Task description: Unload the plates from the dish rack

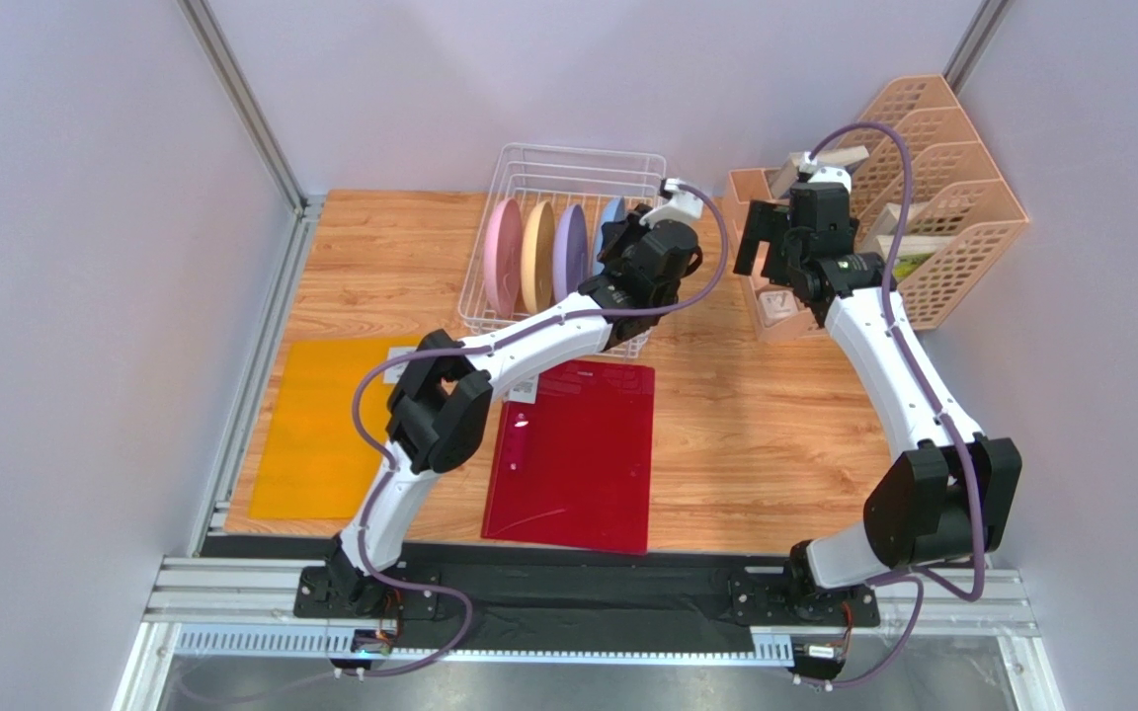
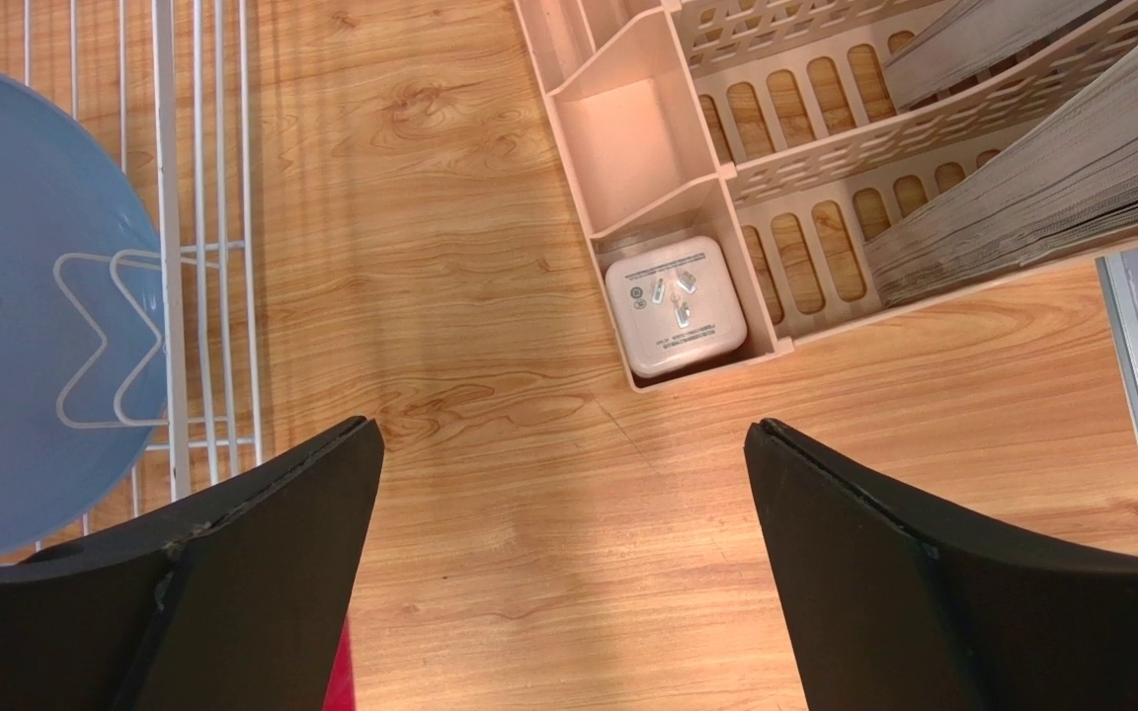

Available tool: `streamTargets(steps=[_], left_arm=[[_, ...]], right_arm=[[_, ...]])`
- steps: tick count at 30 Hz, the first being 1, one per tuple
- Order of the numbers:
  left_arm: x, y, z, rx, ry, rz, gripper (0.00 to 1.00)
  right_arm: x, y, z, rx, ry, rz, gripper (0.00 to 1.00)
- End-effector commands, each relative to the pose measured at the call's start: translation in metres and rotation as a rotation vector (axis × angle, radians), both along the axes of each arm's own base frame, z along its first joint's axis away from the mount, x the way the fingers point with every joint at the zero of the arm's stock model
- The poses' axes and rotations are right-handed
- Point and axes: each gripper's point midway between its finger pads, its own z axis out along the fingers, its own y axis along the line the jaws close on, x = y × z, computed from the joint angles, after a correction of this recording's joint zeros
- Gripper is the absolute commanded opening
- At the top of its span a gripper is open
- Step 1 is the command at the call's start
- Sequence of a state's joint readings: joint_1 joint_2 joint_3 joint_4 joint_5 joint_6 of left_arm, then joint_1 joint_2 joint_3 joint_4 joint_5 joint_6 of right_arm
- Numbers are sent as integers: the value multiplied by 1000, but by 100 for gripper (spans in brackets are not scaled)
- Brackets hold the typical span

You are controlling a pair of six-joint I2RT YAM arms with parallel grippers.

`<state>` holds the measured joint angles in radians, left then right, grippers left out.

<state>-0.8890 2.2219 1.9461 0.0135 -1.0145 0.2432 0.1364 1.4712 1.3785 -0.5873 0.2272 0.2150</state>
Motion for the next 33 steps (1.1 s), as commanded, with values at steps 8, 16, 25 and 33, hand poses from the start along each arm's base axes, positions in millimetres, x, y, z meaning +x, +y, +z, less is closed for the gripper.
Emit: streamTargets(steps=[8,16,25,33], left_arm=[[-8,-12,82,-56,-179,-4,0],[-14,-8,109,-82,-198,-27,0],[-30,5,143,-118,-200,-68,0],[-43,13,152,-140,-168,-116,0]], right_arm=[[4,-1,5,8,-17,-19,100],[-1,-2,3,16,-17,-26,100],[-10,1,18,57,-95,-25,100],[-18,4,19,83,-104,-17,100]])
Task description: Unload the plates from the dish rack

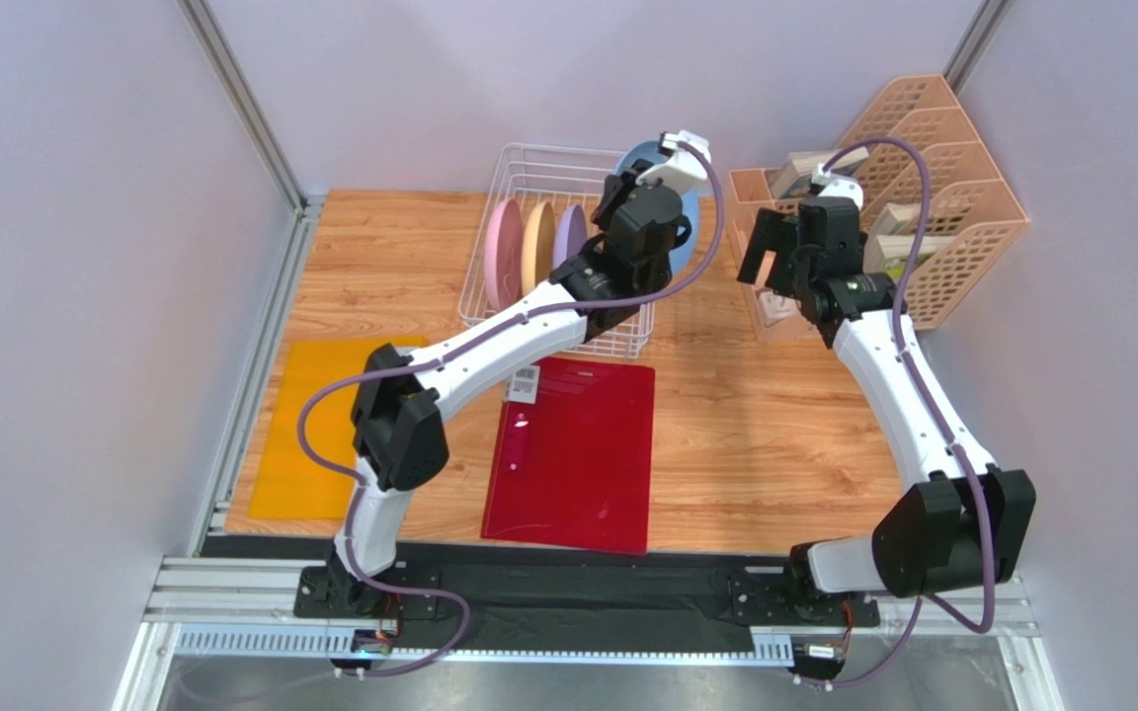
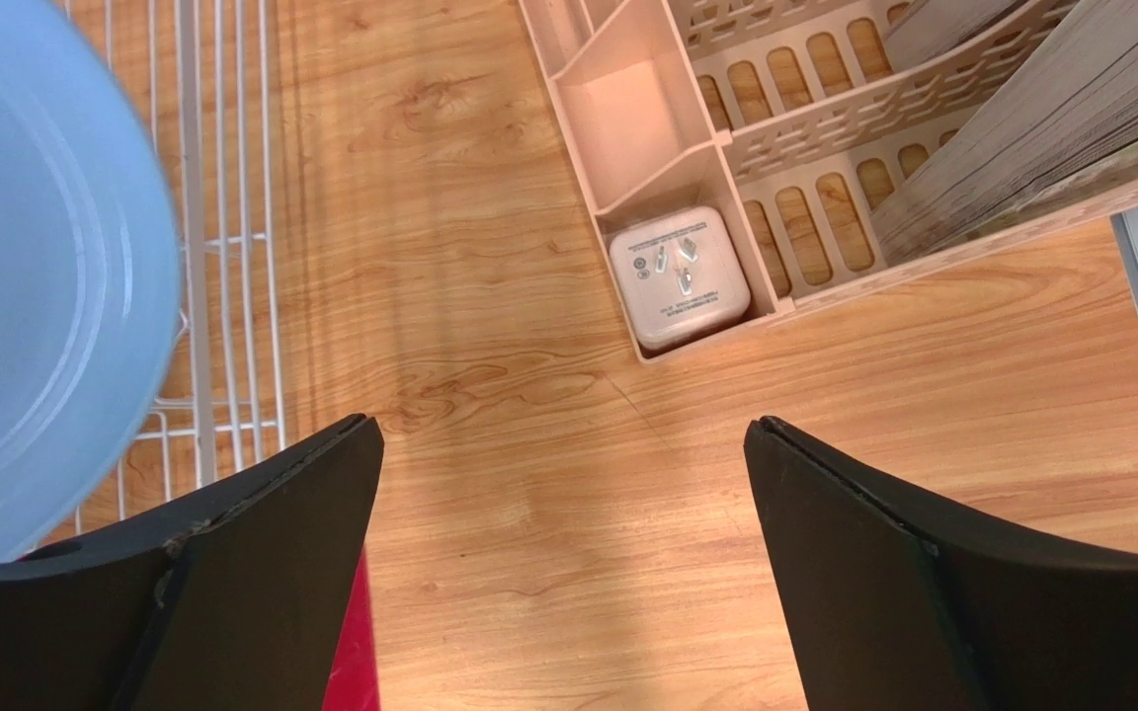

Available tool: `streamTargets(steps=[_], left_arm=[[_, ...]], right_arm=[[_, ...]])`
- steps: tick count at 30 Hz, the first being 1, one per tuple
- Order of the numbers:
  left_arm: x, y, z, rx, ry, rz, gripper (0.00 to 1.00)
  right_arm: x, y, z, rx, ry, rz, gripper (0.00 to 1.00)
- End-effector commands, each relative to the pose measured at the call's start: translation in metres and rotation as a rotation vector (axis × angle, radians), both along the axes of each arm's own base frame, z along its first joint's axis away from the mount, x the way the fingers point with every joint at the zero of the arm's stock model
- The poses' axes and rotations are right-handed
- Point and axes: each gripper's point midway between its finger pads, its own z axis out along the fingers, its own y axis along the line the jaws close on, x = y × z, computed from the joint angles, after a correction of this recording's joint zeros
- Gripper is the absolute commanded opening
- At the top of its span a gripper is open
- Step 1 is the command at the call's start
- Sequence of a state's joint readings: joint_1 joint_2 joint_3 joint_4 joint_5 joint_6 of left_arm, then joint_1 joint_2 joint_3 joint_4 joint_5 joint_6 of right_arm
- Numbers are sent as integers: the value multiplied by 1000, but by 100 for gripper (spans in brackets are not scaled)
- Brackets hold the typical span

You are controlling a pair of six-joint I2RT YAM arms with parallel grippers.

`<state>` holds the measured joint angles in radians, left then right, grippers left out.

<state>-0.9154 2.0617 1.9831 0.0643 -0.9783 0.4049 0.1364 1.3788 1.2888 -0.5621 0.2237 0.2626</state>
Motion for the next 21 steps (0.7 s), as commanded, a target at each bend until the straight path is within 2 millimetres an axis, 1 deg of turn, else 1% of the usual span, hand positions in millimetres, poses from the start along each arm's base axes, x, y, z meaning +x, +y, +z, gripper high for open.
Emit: streamTargets(steps=[1,2,3,4,5,6,7,8,9,10,11,12,13,14,15,16,17,18,19,20,21], left_arm=[[-23,7,47,-117,-33,-81,0],[-26,7,41,-99,-1,-93,0],[-29,6,39,-128,15,-109,0],[-33,4,42,-145,26,-145,0],[-36,4,37,-142,52,-162,0],[-39,3,27,-139,74,-181,0],[-45,1,32,-188,78,-223,0],[-49,1,27,-193,101,-245,0],[-51,1,16,-203,131,-264,0],[-57,-3,19,-257,151,-316,0],[-60,-2,11,-269,186,-330,0],[-58,4,-2,-270,222,-334,0],[-63,3,-3,-314,248,-378,0],[-65,4,-7,-379,277,-385,0],[-65,10,-20,-399,320,-413,0],[-66,11,-26,-430,342,-429,0],[-67,10,-28,-486,356,-446,0],[-70,9,-41,-517,406,-490,0],[-72,8,-44,-545,426,-514,0],[-72,3,-43,-595,428,-541,0],[-75,1,-53,-603,453,-563,0]], right_arm=[[-1,5,17,45,-75,7,100],[-2,8,16,55,-77,17,100],[-3,9,15,63,-83,20,100],[-6,9,9,77,-75,14,100],[-9,11,16,93,-102,21,100],[-11,13,16,105,-110,30,100],[-14,16,9,119,-107,43,100],[-16,26,18,160,-144,83,100],[-18,30,20,182,-154,99,100],[-20,33,22,201,-163,107,100],[-23,38,17,241,-162,115,100],[-28,39,24,254,-188,117,100],[-32,45,23,281,-189,141,100],[-35,46,20,293,-197,149,100],[-40,47,27,313,-222,151,100],[-42,48,27,326,-228,155,99],[-46,52,22,344,-216,175,99],[-50,54,24,366,-219,177,98],[-51,54,22,375,-215,177,98],[-55,56,15,390,-197,179,98],[-56,55,12,399,-192,174,98]])
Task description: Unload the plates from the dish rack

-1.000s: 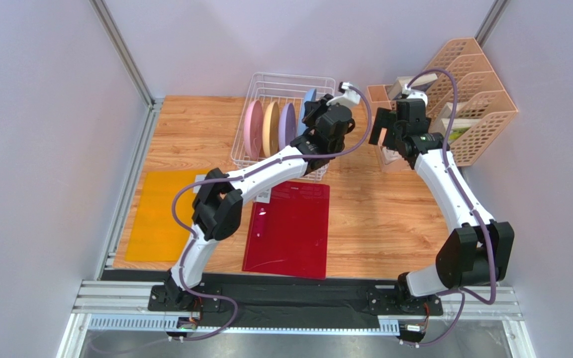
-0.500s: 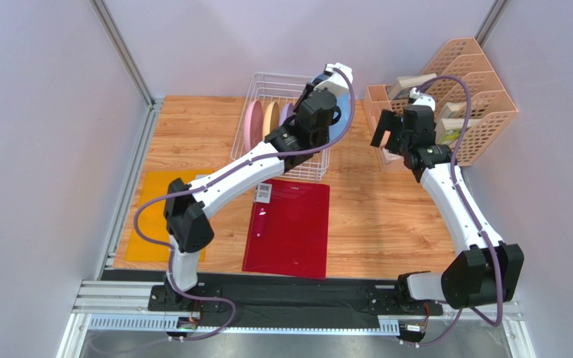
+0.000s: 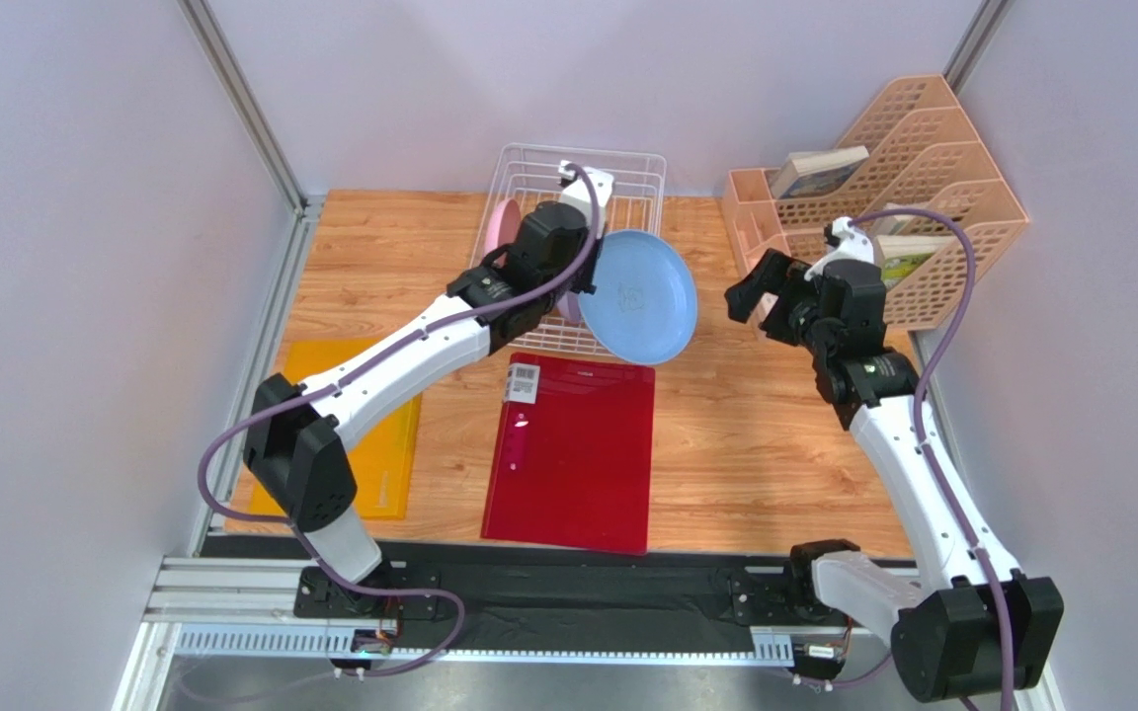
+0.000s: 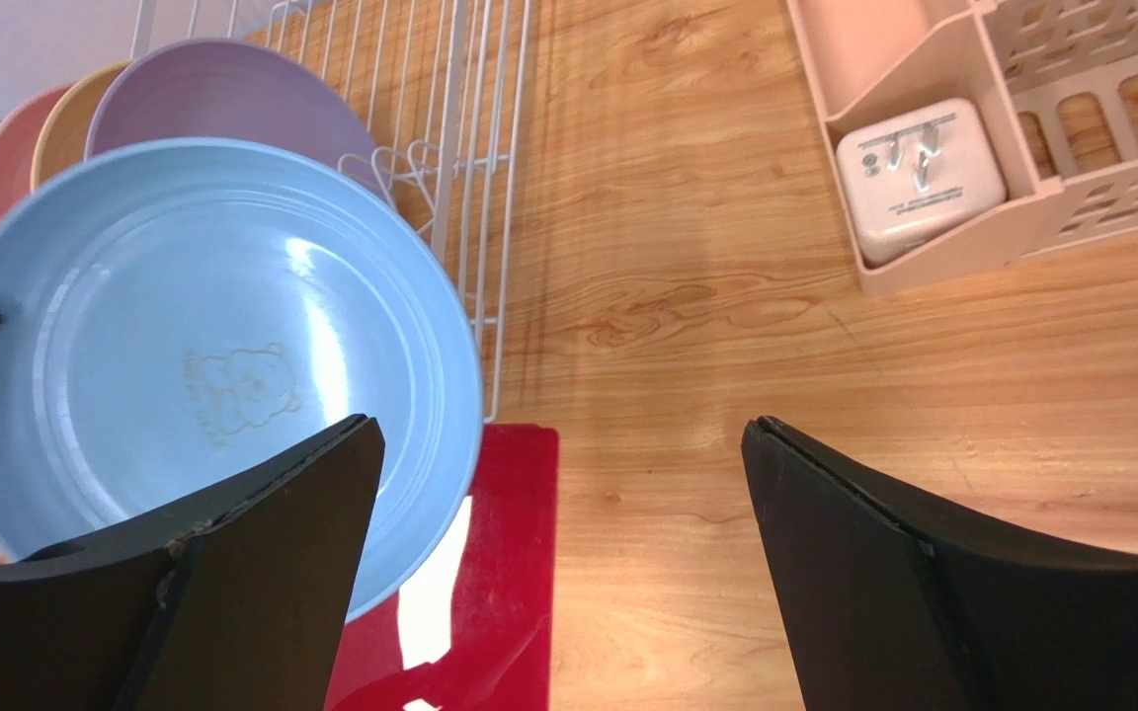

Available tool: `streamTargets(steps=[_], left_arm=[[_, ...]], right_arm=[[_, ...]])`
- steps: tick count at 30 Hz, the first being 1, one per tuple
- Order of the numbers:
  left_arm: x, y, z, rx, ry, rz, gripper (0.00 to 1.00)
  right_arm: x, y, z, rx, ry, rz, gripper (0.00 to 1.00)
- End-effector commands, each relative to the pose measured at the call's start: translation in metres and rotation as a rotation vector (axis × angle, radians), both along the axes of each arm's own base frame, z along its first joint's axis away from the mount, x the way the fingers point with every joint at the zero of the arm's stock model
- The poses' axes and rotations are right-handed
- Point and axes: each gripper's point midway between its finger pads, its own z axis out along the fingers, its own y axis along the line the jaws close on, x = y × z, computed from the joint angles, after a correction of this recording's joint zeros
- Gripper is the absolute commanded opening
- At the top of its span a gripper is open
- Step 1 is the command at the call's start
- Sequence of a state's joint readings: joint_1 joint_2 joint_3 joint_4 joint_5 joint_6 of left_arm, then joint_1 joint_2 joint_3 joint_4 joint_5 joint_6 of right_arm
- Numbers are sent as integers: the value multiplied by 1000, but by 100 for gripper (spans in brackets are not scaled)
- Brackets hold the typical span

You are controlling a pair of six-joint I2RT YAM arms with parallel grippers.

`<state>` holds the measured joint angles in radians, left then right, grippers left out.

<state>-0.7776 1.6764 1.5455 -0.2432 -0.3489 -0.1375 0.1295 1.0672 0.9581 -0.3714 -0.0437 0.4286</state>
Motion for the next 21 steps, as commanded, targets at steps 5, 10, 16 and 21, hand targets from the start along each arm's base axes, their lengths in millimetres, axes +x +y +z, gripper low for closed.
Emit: streamTargets(steps=[5,10,16,21], left_arm=[[-24,-41,11,-338,111,-207,0],[-28,-57,8,-402,145,-266,0],[-29,-61,7,-423,157,-280,0],[-26,-66,5,-439,160,-287,0]], right_arm=[[-9,16,-8,138,17,73,96],[-13,18,-23,165,61,85,93],[-12,23,-30,195,85,116,77],[-13,28,-30,224,86,146,0]])
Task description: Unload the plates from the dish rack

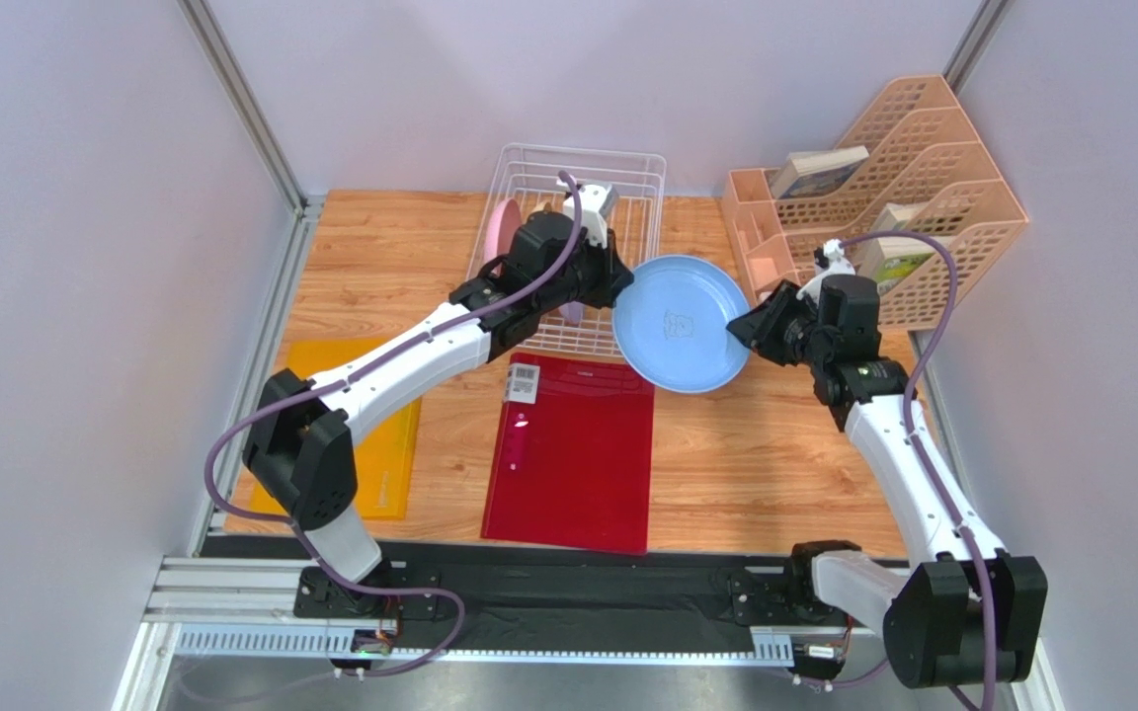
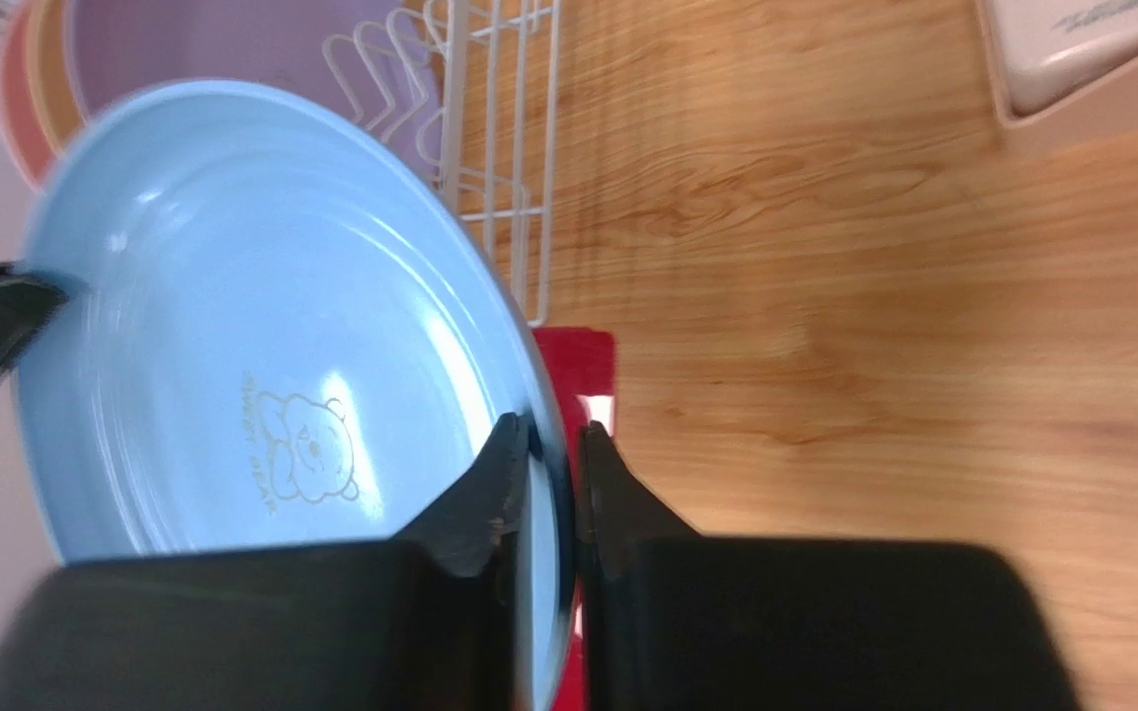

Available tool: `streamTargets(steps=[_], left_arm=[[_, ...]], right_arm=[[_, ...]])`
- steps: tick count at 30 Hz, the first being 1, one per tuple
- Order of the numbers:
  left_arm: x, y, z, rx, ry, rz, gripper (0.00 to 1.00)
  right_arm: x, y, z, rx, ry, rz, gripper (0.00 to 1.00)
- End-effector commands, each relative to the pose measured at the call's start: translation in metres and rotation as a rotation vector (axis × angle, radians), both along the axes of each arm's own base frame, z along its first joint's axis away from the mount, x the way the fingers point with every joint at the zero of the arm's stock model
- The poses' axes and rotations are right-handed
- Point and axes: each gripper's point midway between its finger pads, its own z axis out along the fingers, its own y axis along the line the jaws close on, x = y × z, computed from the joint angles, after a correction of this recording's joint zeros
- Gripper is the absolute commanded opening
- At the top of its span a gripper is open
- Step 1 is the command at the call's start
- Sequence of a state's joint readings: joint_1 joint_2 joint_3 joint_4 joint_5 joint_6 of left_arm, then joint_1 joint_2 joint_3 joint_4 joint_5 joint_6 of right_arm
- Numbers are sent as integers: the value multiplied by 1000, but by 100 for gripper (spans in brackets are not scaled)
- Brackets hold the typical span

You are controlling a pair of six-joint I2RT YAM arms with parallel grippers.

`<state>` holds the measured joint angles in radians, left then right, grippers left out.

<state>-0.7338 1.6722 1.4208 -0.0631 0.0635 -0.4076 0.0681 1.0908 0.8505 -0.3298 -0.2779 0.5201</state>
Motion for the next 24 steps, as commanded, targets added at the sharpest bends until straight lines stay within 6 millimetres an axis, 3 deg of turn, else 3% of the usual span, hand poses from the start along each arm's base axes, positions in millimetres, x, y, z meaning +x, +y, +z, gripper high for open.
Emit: streamTargets(steps=[1,2,3,4,5,7,8,11,15,24], left_arm=[[4,-12,22,-93,-32,-19,0],[5,-11,19,-88,-30,-16,0],[5,-12,18,-85,-29,-15,11],[5,-11,17,-78,-28,-12,26],[7,-9,16,-70,-28,-4,53],[11,-7,14,-51,-42,7,64],[12,-2,11,-27,-34,24,80],[15,8,16,1,-66,50,94],[23,22,30,44,-142,95,100],[47,63,34,81,-167,211,100]], right_arm=[[1,5,11,51,-36,23,0],[0,2,10,50,-37,16,0],[0,-3,10,43,-39,-1,0],[-4,-11,9,29,-29,-36,0],[-6,-17,8,17,-23,-62,0],[-14,-42,1,-25,12,-147,0],[-17,-54,-1,-40,27,-187,0],[-35,-71,-19,-88,120,-248,0],[-61,-84,-53,-138,237,-312,0],[-69,-87,-97,-142,334,-344,0]])
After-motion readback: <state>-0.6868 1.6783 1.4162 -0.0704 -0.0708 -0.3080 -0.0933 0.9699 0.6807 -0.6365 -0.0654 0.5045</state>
